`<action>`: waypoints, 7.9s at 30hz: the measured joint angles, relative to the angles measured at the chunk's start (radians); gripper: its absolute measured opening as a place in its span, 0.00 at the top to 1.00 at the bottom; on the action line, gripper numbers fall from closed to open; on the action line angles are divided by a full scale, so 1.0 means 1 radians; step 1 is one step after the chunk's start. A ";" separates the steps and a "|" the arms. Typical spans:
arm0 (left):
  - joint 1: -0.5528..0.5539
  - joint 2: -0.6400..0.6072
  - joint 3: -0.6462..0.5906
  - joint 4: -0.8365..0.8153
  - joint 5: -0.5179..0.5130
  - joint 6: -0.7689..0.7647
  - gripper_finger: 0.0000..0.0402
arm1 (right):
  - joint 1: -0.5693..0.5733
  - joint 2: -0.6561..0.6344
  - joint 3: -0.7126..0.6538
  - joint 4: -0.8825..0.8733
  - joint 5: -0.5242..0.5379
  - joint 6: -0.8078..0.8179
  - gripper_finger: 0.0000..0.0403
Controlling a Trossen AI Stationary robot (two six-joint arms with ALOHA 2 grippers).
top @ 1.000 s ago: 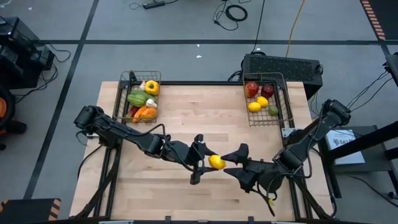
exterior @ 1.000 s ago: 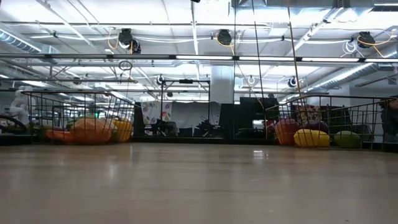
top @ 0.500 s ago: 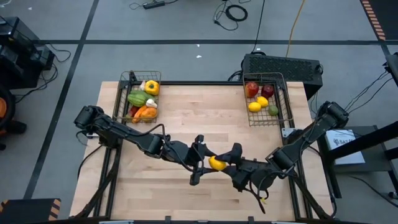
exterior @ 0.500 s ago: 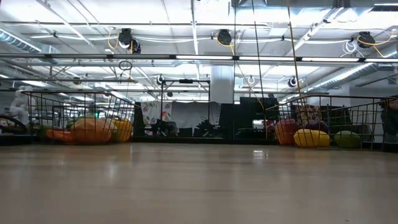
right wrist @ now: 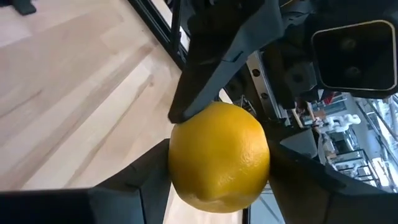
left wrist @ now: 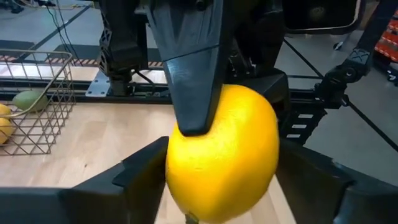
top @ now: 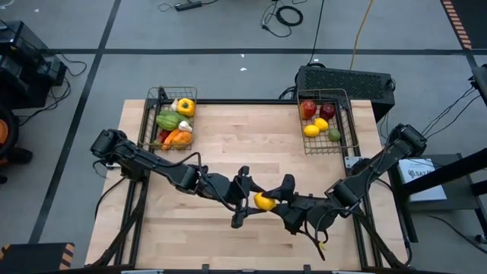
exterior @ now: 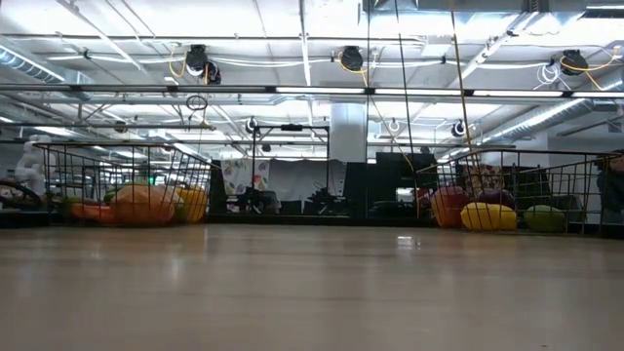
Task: Sort produce into baskets
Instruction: Put the yellow lemon into the right wire basket, then return to Home Position
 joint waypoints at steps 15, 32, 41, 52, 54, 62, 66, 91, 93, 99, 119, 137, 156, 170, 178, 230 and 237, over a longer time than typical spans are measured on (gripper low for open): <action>-0.005 -0.181 0.000 -0.319 -0.308 0.023 0.07 | 0.004 -0.001 0.000 -0.002 0.131 0.095 0.44; -0.086 -0.278 0.000 -0.724 -0.711 -0.159 0.07 | -0.336 -0.209 0.001 -0.818 0.570 0.682 0.44; -0.087 -0.278 0.000 -0.736 -0.712 -0.156 0.07 | -0.616 -0.226 -0.045 -1.190 0.352 1.551 0.44; -0.109 -0.278 0.000 -0.737 -0.711 -0.135 0.07 | -0.641 -0.224 -0.265 -1.030 0.122 1.689 0.43; -0.112 -0.278 0.000 -0.736 -0.711 -0.135 0.07 | -0.630 -0.226 -0.265 -1.035 0.122 1.717 0.40; -0.114 -0.278 0.000 -0.734 -0.711 -0.142 0.07 | -0.631 -0.227 -0.262 -1.039 0.098 1.734 0.20; -0.117 -0.278 0.000 -0.734 -0.718 -0.159 0.07 | -0.618 -0.234 -0.262 -1.020 0.102 1.721 0.15; -0.295 -0.524 -0.442 -0.482 -0.772 -0.228 0.73 | -0.095 -0.418 -0.354 -0.227 -0.020 0.859 0.82; -0.293 -0.555 -0.512 -0.348 -0.717 -0.149 0.80 | -0.090 -0.430 -0.424 -0.120 -0.076 0.835 0.92; -0.289 -0.646 -0.730 0.043 -0.533 0.111 0.98 | -0.098 -0.477 -0.663 0.225 -0.201 0.781 0.97; -0.149 -1.299 -1.041 -0.052 -0.383 0.171 0.99 | -0.404 -0.859 -1.028 0.527 -0.553 0.666 1.00; -0.149 -1.592 -1.041 -0.282 -0.312 0.189 0.99 | -0.414 -0.981 -1.132 0.491 -0.555 0.704 1.00; -0.149 -1.607 -1.194 -0.124 -0.254 0.182 0.99 | -0.414 -1.121 -1.132 0.424 -0.579 0.627 1.00; -0.149 -1.615 -1.194 -0.105 -0.180 0.209 0.99 | -0.414 -1.210 -1.132 0.373 -0.582 0.621 1.00; -0.149 -1.615 -1.285 0.013 -0.179 0.207 0.99 | -0.414 -1.238 -1.132 0.348 -0.584 0.633 1.00; 0.302 -1.608 -1.291 -0.080 0.146 0.241 0.99 | -0.422 -1.454 -1.131 0.187 -0.596 0.652 1.00; 0.303 -1.608 -1.292 -0.076 0.110 0.236 0.99 | -0.494 -1.457 -1.131 0.187 -0.598 0.651 1.00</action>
